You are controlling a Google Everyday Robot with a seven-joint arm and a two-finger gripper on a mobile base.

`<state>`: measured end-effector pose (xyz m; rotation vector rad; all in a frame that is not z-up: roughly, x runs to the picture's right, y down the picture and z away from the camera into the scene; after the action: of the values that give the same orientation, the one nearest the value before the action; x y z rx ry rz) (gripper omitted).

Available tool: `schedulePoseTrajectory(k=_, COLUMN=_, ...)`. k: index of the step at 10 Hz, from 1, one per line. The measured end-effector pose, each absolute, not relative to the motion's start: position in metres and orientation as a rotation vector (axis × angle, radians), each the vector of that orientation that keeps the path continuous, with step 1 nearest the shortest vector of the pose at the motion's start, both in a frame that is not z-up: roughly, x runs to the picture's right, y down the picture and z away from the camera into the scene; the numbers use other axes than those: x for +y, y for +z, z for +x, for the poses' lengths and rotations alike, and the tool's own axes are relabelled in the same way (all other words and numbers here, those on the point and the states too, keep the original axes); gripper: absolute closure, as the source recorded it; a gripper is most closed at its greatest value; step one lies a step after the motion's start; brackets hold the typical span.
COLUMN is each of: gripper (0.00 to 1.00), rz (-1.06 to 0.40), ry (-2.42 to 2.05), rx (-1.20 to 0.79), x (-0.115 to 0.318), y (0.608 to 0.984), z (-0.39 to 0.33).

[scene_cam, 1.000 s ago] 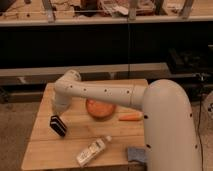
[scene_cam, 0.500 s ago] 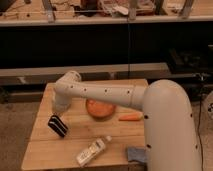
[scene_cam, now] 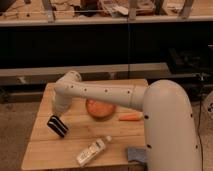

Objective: Knock the eraser over

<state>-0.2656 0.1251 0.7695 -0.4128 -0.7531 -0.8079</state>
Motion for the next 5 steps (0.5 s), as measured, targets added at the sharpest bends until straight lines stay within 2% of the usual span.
schedulePoseTrajectory(k=5, gripper=0.95, rz=-0.421, ry=-0.805, rx=-0.759, x=0.1280, y=0.7692, z=-0.2651)
